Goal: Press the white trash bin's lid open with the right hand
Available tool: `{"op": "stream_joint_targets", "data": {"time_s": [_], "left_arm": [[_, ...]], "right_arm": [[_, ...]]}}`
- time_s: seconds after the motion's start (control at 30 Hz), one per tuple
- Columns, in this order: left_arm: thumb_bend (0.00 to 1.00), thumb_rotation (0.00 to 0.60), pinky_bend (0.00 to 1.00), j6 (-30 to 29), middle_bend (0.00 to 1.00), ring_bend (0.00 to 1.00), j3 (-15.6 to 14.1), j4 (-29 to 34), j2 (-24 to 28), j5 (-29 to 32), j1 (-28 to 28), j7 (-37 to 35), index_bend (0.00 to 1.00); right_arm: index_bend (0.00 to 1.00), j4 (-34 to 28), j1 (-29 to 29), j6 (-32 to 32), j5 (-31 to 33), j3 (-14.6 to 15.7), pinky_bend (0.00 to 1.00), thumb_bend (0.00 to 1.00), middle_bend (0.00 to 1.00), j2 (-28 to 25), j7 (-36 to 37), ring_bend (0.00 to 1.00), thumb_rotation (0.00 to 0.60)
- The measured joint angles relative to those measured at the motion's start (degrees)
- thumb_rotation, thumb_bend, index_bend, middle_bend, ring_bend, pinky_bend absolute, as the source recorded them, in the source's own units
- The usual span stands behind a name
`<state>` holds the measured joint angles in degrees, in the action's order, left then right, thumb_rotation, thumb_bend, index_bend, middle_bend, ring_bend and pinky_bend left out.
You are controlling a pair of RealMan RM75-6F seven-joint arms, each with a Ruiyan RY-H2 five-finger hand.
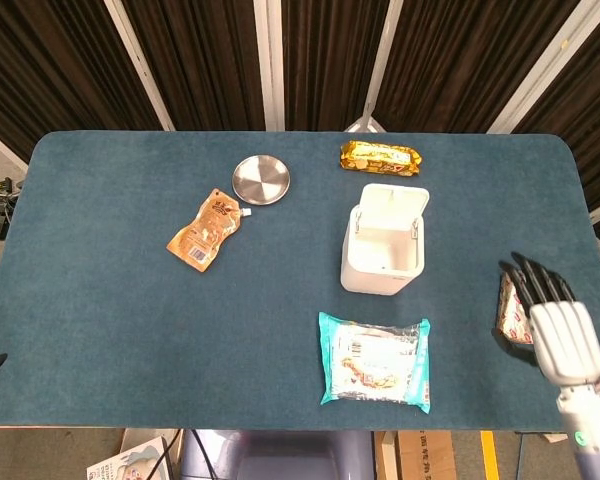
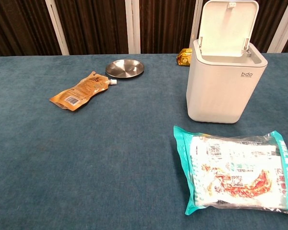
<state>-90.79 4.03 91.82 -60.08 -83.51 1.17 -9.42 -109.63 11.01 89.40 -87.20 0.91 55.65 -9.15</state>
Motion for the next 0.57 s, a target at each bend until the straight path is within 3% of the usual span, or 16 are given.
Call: {"op": "stream_joint_targets", "data": {"time_s": [0.1, 0.23, 0.57], "left_arm": [[0.0, 0.6, 0.14, -0.72, 0.1, 0.0, -0.05, -0.34, 0.02, -0.59, 0.24, -0.71, 0.18], [0.0, 0.6, 0.14, -1.51, 0.1, 0.0, -0.26, -0.9, 0.01, -1.57, 0.51, -1.5, 0.18], [0.0, 0.6, 0.14, -2.64, 0.1, 0.0, -0.29, -2.22, -0.18, -2.19, 1.0, -3.18, 0.18]], "right_arm": [[0.13, 4.62, -3.01, 2.32, -2.62, 2.5, 0.16, 0.21, 0.09, 3.19, 1.74, 0.1, 0.6], [0.12, 9.98, -4.78, 3.35, -3.38, 3.31, 0.16, 0.19, 0.09, 6.93, 3.6, 0.1, 0.6], [0.12, 15.69, -5.72, 2.72, -0.79, 0.7, 0.16, 0.19, 0.09, 10.68, 3.79, 0.1, 0.6]]}}
